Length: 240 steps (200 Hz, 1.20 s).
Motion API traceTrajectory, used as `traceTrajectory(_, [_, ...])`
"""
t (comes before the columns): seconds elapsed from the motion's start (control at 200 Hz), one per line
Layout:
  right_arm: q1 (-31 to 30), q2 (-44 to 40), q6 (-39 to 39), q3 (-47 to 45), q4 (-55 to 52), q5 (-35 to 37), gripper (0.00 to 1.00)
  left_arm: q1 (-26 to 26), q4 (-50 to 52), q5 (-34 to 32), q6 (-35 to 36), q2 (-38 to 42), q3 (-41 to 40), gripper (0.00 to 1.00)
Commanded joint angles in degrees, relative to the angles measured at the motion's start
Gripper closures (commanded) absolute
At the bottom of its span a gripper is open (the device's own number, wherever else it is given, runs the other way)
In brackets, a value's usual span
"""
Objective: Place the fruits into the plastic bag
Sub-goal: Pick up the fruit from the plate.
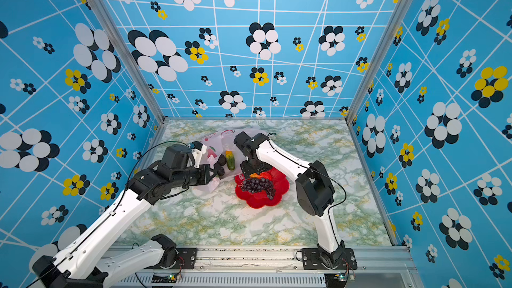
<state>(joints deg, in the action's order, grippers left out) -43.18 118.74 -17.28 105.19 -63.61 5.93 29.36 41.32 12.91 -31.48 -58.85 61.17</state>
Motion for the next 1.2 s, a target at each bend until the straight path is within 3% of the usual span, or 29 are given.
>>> traceTrajectory(0.0, [1.07,1.74,2.34,2.02,-3.06,0.65,0.23,0.43,1.56,-1.28,1.56,1.01,0.53,0.99])
traceTrajectory(0.475, [2.3,5.54,5.23,2.79,-3.26,-0.05,0.22,0.96,1.57,-1.31,1.68,0.32,0.15,0.99])
traceTrajectory(0.85, [4.46,8.79,2.61,1.33,-0.17,-4.26,0.19,1.13,0.87,-0.67,0.97,-0.43,-0.65,0.99])
traceTrajectory(1.195, [5.13,3.41,-2.29,-8.23,6.17,-8.54,0.3,0.88,0.47,-0.18,0.31,-0.63,-0.65,0.99])
